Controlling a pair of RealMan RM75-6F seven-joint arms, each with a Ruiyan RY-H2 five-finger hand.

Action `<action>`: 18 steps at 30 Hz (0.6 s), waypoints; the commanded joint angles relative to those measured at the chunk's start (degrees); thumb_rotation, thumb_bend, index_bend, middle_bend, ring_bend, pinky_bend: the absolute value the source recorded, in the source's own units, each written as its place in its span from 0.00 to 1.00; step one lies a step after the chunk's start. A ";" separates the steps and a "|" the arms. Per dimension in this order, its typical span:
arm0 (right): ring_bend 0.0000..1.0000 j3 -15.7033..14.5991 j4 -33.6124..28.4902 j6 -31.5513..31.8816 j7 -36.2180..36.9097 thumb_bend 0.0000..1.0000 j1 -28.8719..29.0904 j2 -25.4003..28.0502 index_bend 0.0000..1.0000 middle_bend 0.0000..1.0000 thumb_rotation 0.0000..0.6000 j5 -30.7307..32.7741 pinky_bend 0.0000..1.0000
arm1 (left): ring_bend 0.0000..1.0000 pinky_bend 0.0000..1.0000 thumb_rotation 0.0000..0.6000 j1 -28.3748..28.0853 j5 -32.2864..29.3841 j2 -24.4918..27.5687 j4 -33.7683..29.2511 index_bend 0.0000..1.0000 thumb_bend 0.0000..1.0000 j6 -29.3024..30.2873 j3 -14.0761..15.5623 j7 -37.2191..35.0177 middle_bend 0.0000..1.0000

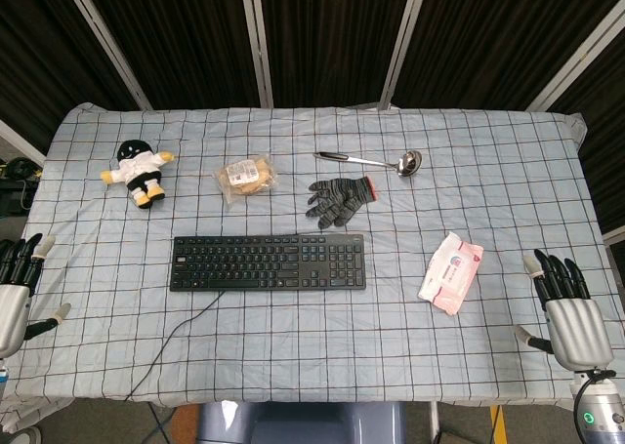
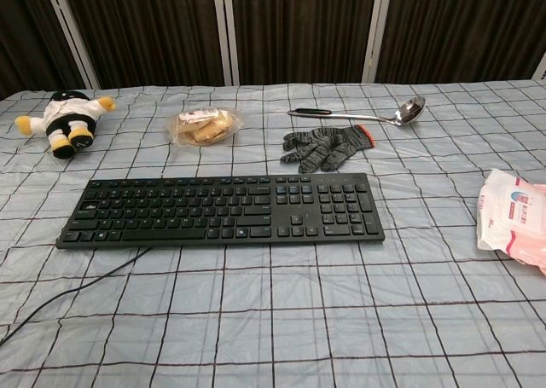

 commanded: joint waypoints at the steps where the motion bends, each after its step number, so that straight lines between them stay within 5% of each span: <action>1: 0.00 0.00 0.00 0.03 0.02 0.05 -0.04 0.02 0.00 0.00 1.00 0.04 0.00 | 0.00 0.00 1.00 0.02 0.08 0.02 -0.05 0.00 0.14 0.06 0.02 -0.02 0.00; 18: 0.00 0.05 -0.27 -0.34 -0.28 0.05 -0.05 0.10 0.00 0.00 1.00 0.58 0.00 | 0.00 0.00 1.00 -0.29 -0.02 -0.05 -0.22 0.00 0.14 -0.82 0.20 0.16 0.00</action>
